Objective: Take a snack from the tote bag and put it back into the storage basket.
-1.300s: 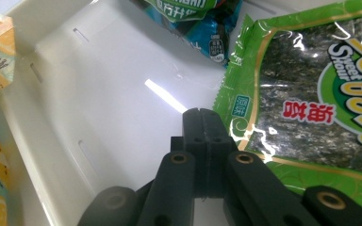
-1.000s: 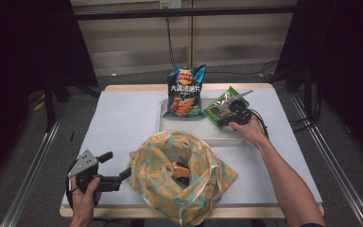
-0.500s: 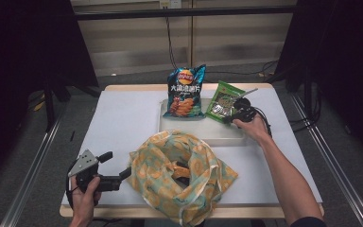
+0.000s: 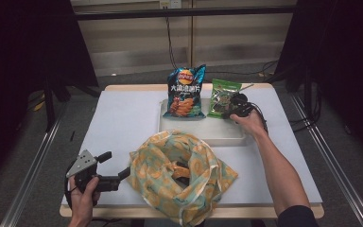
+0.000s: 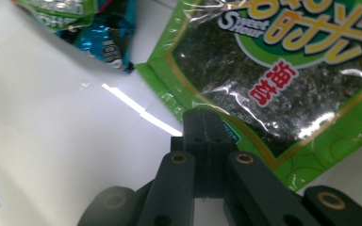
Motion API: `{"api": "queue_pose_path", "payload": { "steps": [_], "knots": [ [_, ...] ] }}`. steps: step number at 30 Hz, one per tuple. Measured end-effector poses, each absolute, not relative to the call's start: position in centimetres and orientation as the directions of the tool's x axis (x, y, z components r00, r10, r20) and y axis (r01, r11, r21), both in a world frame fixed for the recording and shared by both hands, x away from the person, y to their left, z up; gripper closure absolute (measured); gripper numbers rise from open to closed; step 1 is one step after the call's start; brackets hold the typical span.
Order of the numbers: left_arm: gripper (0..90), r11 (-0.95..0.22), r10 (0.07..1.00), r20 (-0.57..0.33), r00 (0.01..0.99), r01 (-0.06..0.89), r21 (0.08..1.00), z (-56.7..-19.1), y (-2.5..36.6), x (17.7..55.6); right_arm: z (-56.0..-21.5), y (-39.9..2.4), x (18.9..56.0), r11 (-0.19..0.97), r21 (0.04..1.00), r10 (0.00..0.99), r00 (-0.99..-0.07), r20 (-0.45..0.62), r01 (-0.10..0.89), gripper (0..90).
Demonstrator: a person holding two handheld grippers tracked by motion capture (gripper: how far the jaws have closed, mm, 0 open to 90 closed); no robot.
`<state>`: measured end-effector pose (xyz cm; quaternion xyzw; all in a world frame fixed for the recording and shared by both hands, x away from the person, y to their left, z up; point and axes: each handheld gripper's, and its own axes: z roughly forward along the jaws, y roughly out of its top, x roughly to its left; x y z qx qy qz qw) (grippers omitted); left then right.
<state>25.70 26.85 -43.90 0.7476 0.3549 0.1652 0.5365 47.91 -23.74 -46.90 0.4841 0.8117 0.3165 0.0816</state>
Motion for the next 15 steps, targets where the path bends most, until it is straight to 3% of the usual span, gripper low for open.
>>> {"api": "queue_pose_path", "payload": {
  "steps": [15],
  "knots": [
    [3.3,-0.175,0.703,-0.133,0.699,0.351,0.920,-44.0,27.0,25.8,-46.6,-22.9,49.5,0.327,0.587,0.866,-0.484,0.127,0.740,90.0]
  ]
}}
